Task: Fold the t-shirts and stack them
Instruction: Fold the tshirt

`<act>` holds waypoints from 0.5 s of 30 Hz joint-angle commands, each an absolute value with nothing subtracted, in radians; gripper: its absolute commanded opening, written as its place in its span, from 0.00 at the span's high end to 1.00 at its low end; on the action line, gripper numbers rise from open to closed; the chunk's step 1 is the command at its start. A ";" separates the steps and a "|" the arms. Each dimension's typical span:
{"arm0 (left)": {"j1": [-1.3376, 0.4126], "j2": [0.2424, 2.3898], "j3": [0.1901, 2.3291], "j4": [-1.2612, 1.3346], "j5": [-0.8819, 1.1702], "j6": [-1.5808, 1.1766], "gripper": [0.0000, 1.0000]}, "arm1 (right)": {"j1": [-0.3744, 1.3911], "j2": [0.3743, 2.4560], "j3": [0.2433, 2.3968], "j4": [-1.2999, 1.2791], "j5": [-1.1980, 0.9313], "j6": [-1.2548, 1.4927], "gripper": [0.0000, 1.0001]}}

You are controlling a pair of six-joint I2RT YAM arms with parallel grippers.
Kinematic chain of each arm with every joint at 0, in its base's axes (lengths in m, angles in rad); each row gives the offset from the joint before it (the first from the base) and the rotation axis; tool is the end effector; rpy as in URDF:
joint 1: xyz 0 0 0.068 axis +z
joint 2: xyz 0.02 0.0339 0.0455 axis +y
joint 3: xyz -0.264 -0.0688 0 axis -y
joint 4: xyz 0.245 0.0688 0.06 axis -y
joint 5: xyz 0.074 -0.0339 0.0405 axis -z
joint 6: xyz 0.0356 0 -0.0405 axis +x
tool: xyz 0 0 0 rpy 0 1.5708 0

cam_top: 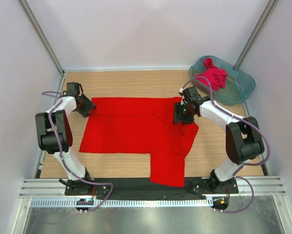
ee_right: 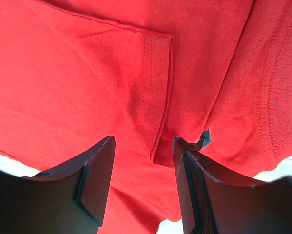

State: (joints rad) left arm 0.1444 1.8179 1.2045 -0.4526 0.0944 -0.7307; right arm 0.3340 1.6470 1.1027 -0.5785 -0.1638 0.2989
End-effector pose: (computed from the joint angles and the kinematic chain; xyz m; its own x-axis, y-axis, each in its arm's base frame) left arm 0.3690 0.0503 0.1817 -0.5795 -0.7557 -0.3051 -0.6512 0.6545 -0.3842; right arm 0.3080 0.1130 0.2028 -0.9286 -0.0147 -0.3707 -0.1221 0.9556 0.2680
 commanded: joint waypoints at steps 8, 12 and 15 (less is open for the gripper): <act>0.141 1.878 1.307 -0.433 0.072 -0.713 0.68 | 0.334 1.617 1.135 -0.595 -0.181 0.272 0.43; 0.117 1.862 1.342 -0.477 0.046 -0.634 1.00 | 0.336 1.621 1.137 -0.592 -0.183 0.273 0.43; 0.081 1.818 1.338 -0.502 -0.027 -0.578 1.00 | 0.336 1.626 1.134 -0.588 -0.187 0.275 0.43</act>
State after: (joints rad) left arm 0.1173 1.8759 1.3071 -0.4725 0.0433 -0.6525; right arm 0.3340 1.6470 1.1030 -0.5919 -0.1726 0.2859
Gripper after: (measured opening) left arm 0.010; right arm 0.569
